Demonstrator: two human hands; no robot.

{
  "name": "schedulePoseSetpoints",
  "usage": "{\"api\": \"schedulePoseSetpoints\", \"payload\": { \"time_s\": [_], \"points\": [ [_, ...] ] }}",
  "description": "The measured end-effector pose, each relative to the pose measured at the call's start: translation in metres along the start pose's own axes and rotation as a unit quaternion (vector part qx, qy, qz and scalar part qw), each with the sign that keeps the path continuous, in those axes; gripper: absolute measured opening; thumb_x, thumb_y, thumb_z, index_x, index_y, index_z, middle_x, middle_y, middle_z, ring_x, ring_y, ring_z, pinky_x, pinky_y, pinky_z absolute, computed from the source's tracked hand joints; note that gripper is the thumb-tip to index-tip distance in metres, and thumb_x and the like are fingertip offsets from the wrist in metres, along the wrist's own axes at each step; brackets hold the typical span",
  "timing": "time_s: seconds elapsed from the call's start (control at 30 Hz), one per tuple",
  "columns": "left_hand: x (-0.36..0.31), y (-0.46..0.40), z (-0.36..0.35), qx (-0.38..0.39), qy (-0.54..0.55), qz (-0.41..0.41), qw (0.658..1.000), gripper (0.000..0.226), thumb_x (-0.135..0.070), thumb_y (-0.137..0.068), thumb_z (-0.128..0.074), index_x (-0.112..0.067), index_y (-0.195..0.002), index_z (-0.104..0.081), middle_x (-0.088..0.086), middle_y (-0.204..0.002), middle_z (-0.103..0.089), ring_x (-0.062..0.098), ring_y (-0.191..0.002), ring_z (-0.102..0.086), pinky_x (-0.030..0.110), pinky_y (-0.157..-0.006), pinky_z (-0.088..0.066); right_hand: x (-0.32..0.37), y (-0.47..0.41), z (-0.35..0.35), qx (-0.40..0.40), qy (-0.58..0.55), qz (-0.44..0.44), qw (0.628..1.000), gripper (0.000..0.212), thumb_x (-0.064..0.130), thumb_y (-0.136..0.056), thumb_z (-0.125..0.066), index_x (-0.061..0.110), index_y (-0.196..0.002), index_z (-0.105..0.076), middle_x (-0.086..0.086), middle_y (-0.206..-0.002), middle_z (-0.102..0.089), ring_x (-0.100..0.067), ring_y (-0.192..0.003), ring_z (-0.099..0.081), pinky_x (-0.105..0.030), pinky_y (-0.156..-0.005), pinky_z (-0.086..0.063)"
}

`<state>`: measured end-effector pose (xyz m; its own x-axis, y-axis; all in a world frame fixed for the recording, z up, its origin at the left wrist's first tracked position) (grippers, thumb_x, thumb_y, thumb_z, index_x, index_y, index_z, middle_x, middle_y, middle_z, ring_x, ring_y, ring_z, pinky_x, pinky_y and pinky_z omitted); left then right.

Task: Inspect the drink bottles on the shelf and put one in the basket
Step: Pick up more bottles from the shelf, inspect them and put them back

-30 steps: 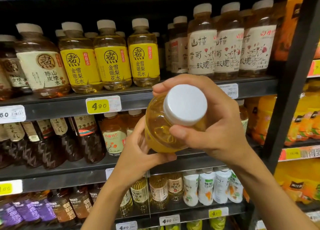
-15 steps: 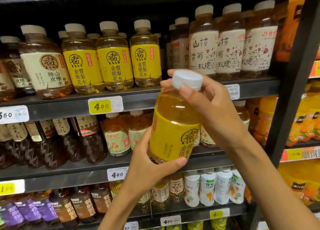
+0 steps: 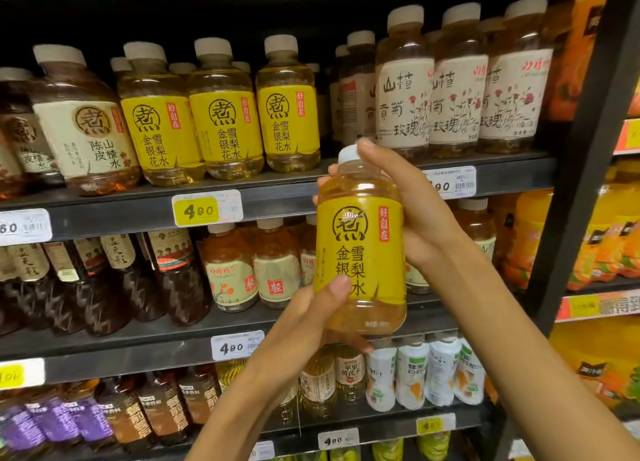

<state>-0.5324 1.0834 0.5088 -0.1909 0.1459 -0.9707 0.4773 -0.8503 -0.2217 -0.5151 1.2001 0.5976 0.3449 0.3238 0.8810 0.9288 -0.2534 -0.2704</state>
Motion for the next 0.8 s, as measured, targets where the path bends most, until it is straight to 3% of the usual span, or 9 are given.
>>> {"api": "schedulePoseSetpoints", "payload": {
  "time_s": [0.1,0.2,0.27,0.33,0.43,0.53,0.6,0.7,0.8],
  "points": [
    [-0.007,-0.001,0.003,-0.021,-0.012,-0.006,1.000,0.069,-0.069,-0.072,-0.056,-0.028,-0.128,-0.054,-0.004,-0.117,-0.070,0.018,-0.106,-0.067,0.045,-0.097,-0.048,-0.002,-0.002,0.002,-0.013,-0.004,-0.028,1.000,0.037,0.037,-0.077,-0.065,0.009,-0.099,-0.062,-0.009,-0.089,-0.065,-0.021,-0.077,-0.065,-0.029,-0.071,-0.055],
    [-0.006,-0.001,0.000,-0.044,0.005,0.007,0.999,0.066,-0.063,-0.072,-0.061,-0.029,-0.127,-0.054,-0.004,-0.118,-0.069,0.017,-0.111,-0.065,0.047,-0.102,-0.045,-0.004,-0.002,0.004,-0.039,0.000,-0.034,0.999,0.029,0.036,-0.081,-0.065,0.012,-0.096,-0.060,-0.004,-0.078,-0.063,-0.015,-0.066,-0.064,-0.025,-0.062,-0.055],
    [-0.005,0.000,-0.002,-0.067,0.040,0.002,0.997,0.065,-0.059,-0.069,-0.066,-0.027,-0.125,-0.057,-0.001,-0.115,-0.071,0.018,-0.108,-0.067,0.045,-0.098,-0.049,-0.007,-0.003,0.007,-0.047,0.011,-0.033,0.998,0.029,0.037,-0.085,-0.063,0.013,-0.099,-0.059,-0.003,-0.078,-0.063,-0.014,-0.068,-0.063,-0.025,-0.063,-0.054],
    [-0.004,0.001,-0.002,-0.082,0.128,0.008,0.988,0.071,-0.056,-0.065,-0.072,-0.019,-0.124,-0.059,0.008,-0.110,-0.072,0.027,-0.099,-0.070,0.039,-0.079,-0.057,-0.008,-0.004,0.010,-0.039,0.018,-0.042,0.998,0.030,0.042,-0.088,-0.060,0.014,-0.098,-0.061,-0.002,-0.079,-0.065,-0.015,-0.072,-0.063,-0.028,-0.070,-0.054],
    [-0.011,0.002,-0.012,-0.012,0.310,0.030,0.950,0.077,-0.055,-0.061,-0.081,-0.007,-0.119,-0.063,0.026,-0.107,-0.067,0.037,-0.081,-0.070,0.033,-0.053,-0.055,-0.009,-0.002,0.010,-0.012,0.000,-0.052,0.999,0.031,0.043,-0.091,-0.055,0.015,-0.089,-0.068,-0.003,-0.078,-0.069,-0.017,-0.075,-0.066,-0.030,-0.075,-0.055],
    [-0.022,0.006,-0.027,0.084,0.392,0.031,0.915,0.073,-0.058,-0.072,-0.072,-0.002,-0.118,-0.065,0.028,-0.103,-0.066,0.032,-0.079,-0.070,0.028,-0.053,-0.054,-0.016,-0.002,0.002,0.022,-0.074,-0.056,0.995,0.035,0.039,-0.090,-0.054,0.009,-0.083,-0.071,-0.011,-0.087,-0.069,-0.024,-0.088,-0.065,-0.037,-0.087,-0.053],
    [-0.022,0.008,-0.032,0.107,0.405,0.030,0.908,0.073,-0.059,-0.072,-0.070,-0.002,-0.117,-0.065,0.028,-0.102,-0.067,0.031,-0.080,-0.071,0.027,-0.053,-0.053,-0.020,-0.001,-0.003,0.033,-0.102,-0.062,0.992,0.041,0.039,-0.086,-0.054,0.004,-0.083,-0.074,-0.015,-0.089,-0.071,-0.026,-0.089,-0.068,-0.039,-0.089,-0.052],
    [-0.020,0.012,-0.036,0.132,0.401,0.039,0.906,0.075,-0.062,-0.074,-0.067,-0.002,-0.120,-0.064,0.029,-0.104,-0.066,0.031,-0.084,-0.070,0.029,-0.058,-0.056,-0.016,-0.001,-0.001,0.017,-0.085,-0.050,0.995,0.038,0.037,-0.083,-0.058,0.003,-0.083,-0.073,-0.015,-0.085,-0.072,-0.026,-0.085,-0.069,-0.036,-0.080,-0.056],
    [-0.017,0.015,-0.032,0.123,0.351,0.059,0.926,0.080,-0.064,-0.069,-0.070,-0.004,-0.121,-0.062,0.031,-0.108,-0.066,0.037,-0.088,-0.069,0.037,-0.063,-0.058,-0.010,0.001,-0.001,0.012,-0.073,-0.044,0.996,0.030,0.033,-0.079,-0.062,0.005,-0.075,-0.073,-0.013,-0.080,-0.071,-0.028,-0.085,-0.067,-0.036,-0.076,-0.057]
  ]
}}
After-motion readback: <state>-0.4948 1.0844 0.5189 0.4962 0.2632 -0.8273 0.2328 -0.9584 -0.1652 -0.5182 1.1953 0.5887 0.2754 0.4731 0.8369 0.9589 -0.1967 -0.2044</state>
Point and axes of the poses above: each hand's wrist, its own y-axis away from the middle knuckle, its own z-axis out of the back of the hand, x = y × z, the point moved 6 cm from there along -y, towards the middle knuckle
